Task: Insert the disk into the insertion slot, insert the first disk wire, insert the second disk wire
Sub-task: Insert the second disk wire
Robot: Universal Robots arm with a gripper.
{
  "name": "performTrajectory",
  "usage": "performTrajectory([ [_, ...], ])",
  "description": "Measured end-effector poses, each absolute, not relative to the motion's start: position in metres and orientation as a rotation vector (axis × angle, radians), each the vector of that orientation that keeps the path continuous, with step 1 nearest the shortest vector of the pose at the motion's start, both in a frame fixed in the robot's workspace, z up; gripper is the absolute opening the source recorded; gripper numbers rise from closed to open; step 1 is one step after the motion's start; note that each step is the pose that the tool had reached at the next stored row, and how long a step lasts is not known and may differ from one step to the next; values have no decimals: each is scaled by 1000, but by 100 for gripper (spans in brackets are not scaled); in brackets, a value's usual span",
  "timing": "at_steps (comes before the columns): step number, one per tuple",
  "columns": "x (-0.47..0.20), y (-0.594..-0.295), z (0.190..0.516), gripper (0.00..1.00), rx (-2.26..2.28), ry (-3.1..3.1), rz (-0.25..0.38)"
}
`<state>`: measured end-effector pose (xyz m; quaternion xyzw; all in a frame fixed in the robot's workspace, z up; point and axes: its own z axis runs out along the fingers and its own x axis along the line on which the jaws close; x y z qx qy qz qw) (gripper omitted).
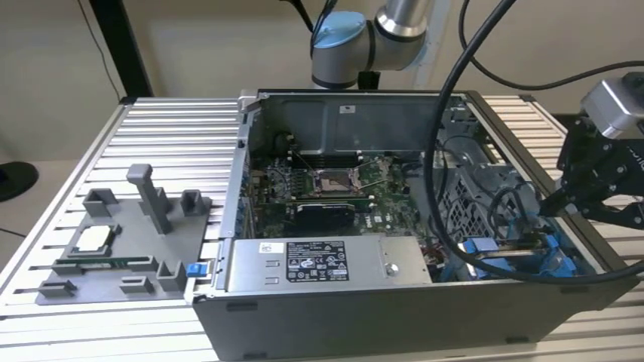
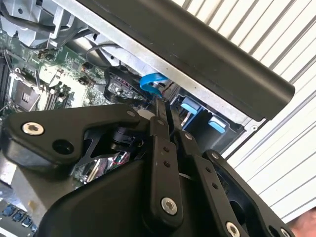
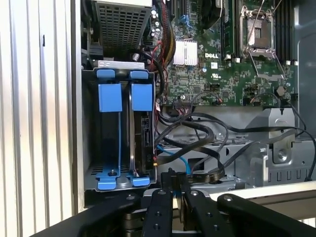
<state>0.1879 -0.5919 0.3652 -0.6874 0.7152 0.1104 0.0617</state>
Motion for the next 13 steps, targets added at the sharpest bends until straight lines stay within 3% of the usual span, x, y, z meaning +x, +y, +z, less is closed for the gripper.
performTrajectory([
  [13, 171, -592, 385, 0, -2079, 2163, 334],
])
